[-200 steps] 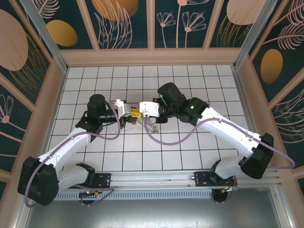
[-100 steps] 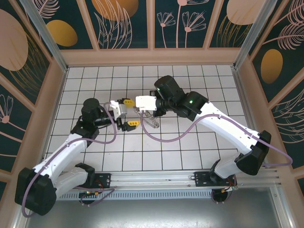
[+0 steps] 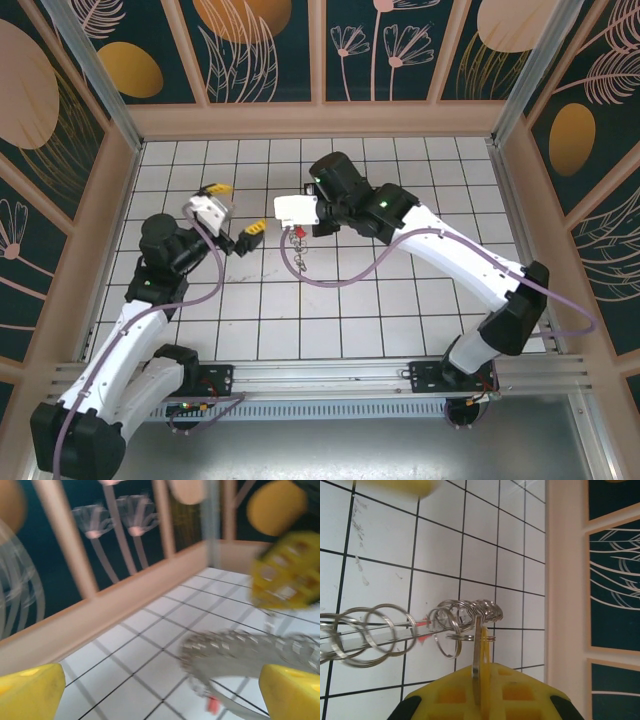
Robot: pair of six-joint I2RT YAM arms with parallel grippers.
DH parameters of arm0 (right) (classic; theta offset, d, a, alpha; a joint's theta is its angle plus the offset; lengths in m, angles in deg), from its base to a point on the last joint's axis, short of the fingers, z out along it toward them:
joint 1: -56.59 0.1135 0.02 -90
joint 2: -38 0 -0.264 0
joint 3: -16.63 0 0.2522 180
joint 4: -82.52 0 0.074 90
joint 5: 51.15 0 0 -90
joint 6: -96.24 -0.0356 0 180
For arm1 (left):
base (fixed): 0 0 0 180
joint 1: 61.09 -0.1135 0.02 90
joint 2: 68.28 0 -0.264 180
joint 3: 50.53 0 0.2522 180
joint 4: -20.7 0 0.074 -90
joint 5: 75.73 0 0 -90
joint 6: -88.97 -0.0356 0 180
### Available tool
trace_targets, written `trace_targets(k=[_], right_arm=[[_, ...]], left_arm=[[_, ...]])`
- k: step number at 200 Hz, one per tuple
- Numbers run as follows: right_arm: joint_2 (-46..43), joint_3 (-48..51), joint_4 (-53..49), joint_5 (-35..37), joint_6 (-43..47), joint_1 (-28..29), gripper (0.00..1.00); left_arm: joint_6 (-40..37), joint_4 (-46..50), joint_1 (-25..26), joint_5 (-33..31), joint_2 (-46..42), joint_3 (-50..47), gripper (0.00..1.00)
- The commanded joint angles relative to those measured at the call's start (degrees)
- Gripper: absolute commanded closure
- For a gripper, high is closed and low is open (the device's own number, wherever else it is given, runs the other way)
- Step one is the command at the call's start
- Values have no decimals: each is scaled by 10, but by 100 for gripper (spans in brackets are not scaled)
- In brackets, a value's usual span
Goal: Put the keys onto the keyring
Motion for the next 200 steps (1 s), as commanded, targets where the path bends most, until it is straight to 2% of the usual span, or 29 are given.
trace_targets(k=[1,21,32,52,75,104,125,160,200], right_arm=[[28,-23,15,-10,-24,16,100],[60,-33,29,-42,-52,30,100],[80,-40,39,-57,-70,41,100],[123,-57,68,-66,-98,63,100],[188,-115,83,-115,-128,80,100],[247,-172,89,-142,-146,72,100],[238,-113,109,-182,-143,44,100],[194,55,134,-250,-88,12,100],[162,182,99,-216,-76,-15,100]], left_arm=[[80,10,-47,-115,-6,17,1],[129,1,-74,-233,-13,12,1],[152,3,-89,-274,-12,11,1],[176,19,-121,-303,3,14,1],[195,22,-155,-327,24,12,1],[202,12,-180,-329,49,20,1],[205,8,-181,-313,60,23,1],[236,-15,-181,-283,61,-15,1],[271,-41,-181,-273,58,-67,1]])
